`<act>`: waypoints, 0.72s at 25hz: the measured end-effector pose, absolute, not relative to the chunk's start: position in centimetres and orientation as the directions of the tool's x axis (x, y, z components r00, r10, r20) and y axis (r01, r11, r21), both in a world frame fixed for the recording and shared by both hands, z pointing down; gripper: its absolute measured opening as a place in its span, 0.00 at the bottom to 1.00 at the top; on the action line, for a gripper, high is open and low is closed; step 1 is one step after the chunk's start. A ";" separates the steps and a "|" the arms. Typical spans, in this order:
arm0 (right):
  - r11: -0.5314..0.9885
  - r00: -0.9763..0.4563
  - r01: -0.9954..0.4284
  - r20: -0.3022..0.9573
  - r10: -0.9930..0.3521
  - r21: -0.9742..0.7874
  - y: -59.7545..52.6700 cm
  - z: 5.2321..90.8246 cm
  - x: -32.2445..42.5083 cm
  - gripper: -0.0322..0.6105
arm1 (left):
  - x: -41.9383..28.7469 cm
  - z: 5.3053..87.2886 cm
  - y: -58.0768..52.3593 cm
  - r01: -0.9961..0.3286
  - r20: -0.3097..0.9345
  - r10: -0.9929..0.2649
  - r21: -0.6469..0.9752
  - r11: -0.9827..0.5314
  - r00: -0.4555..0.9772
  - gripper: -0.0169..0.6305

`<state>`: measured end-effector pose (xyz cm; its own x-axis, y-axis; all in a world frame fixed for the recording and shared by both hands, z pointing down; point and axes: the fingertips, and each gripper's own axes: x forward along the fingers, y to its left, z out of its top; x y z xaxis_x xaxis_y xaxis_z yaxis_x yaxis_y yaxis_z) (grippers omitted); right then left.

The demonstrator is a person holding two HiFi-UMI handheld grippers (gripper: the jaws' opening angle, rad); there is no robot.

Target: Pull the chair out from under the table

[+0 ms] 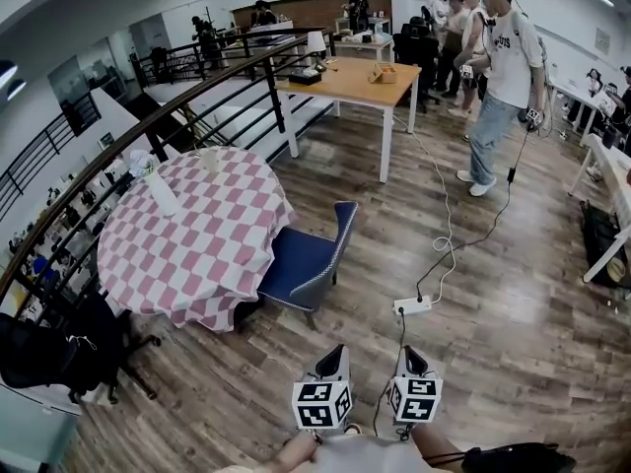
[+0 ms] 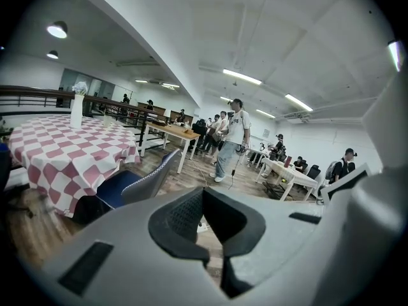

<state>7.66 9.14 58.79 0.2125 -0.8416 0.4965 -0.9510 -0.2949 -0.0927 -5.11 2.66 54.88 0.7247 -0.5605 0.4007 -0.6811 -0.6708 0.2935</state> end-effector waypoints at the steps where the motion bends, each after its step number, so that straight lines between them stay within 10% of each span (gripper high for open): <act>1: -0.291 0.208 -0.952 0.499 -0.841 -0.095 9.0 58.9 7.7 0.08 | -5.1 55.0 2.6 -0.684 0.404 -0.562 0.292 -0.668 0.721 0.03; 18: -0.291 0.199 -0.951 0.514 -0.834 -0.103 3.9 60.3 9.6 0.08 | -3.1 56.3 -2.7 -0.692 0.419 -0.563 0.287 -0.662 0.712 0.03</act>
